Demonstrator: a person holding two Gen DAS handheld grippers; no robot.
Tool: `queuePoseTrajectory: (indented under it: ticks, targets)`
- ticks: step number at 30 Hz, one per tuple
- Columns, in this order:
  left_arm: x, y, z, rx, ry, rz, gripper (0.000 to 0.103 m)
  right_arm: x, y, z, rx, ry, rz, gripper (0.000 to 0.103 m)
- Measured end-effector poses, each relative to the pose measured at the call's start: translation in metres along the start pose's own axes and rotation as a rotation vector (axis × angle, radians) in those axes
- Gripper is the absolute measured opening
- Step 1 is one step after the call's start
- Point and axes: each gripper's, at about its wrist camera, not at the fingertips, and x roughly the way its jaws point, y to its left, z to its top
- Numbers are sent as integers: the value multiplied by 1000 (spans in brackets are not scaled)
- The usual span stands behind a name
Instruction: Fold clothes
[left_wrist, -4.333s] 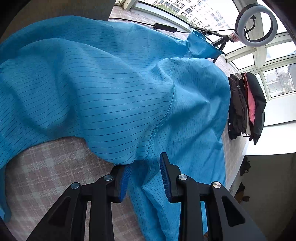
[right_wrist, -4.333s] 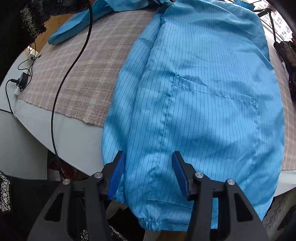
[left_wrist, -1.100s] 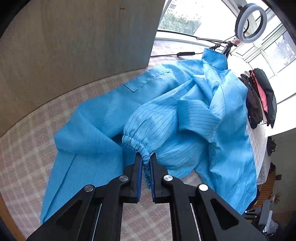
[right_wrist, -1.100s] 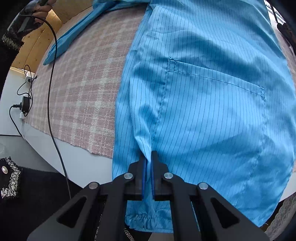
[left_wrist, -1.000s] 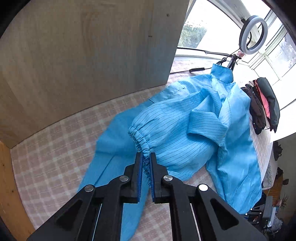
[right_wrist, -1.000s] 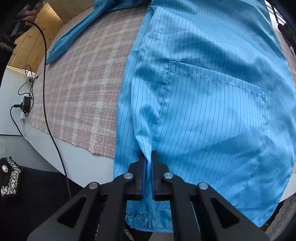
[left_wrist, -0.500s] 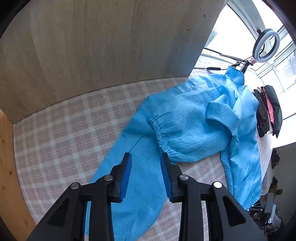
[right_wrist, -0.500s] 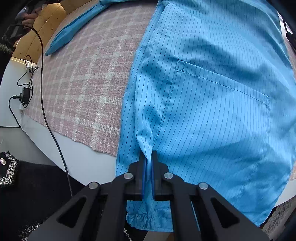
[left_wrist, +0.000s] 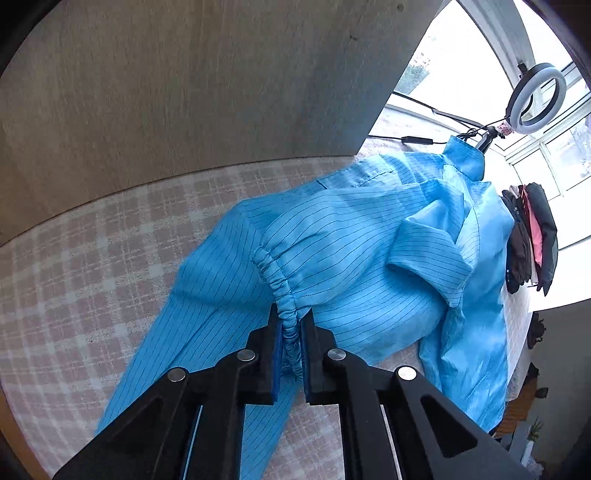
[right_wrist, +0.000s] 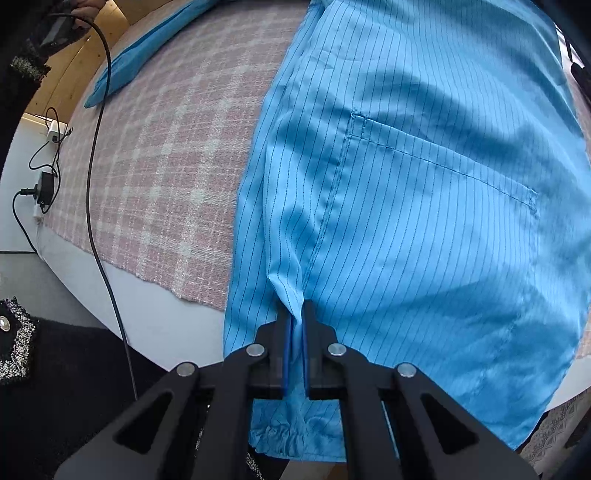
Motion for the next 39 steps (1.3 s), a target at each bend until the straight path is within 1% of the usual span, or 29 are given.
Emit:
queuePoseTrajectory:
  ticks: [4, 5, 7, 10, 13, 16, 18, 19, 21, 23, 24, 25, 26, 28, 30, 33, 35, 36, 37, 39]
  targets:
    - [-70, 19, -8, 12, -103, 28, 7, 4, -2, 8, -31, 18, -9, 5]
    - [-83, 25, -12, 12, -120, 48, 7, 4, -2, 8, -36, 20, -9, 5]
    - [-98, 44, -24, -1, -126, 117, 7, 2, -2, 10, -43, 24, -7, 5]
    - [-103, 80, -42, -63, -107, 187, 7, 0, -2, 13, -53, 30, -3, 5]
    - [-105, 113, -60, -133, -105, 263, 7, -1, -4, 16, -58, 33, -6, 5]
    - [-109, 138, -72, -180, -104, 313, 7, -4, -2, 16, -58, 32, -13, 5]
    - [-113, 152, -75, -215, -118, 334, 7, -5, -1, 15, -56, 32, -15, 5]
    - [-114, 158, -75, -225, -116, 358, 7, -6, -1, 15, -55, 33, -15, 5]
    - [-111, 165, -74, -238, -89, 392, 11, -5, 2, 17, -57, 34, -16, 5]
    - [-110, 163, -75, -222, -74, 433, 14, -7, 4, 17, -59, 51, -17, 11]
    - [-111, 161, -76, -215, -74, 448, 23, -13, 6, 17, -59, 51, -13, 17]
    - [-114, 159, -77, -212, -80, 456, 28, -19, 8, 17, -60, 51, -9, 23]
    - [-118, 157, -77, -208, -86, 466, 35, -31, 10, 15, -59, 41, 9, 26]
    - [-128, 155, -79, -204, -93, 487, 36, -58, 11, 15, -67, 9, 68, 31]
    - [-140, 151, -80, -203, -105, 500, 36, -91, 9, 17, -76, -36, 120, 33]
    - [-163, 132, -78, -186, -154, 476, 35, -146, -4, 22, -97, -124, 183, 33]
    - [-176, 109, -71, -152, -188, 456, 35, -187, -16, 30, -127, -192, 182, 33]
    - [-183, 96, -67, -131, -205, 448, 35, -208, -25, 36, -146, -230, 168, 33]
    - [-188, 81, -63, -106, -216, 436, 35, -219, -25, 51, -169, -269, 140, 33]
    - [-191, 44, -53, -45, -227, 401, 36, -256, -47, 68, -210, -335, 66, 34]
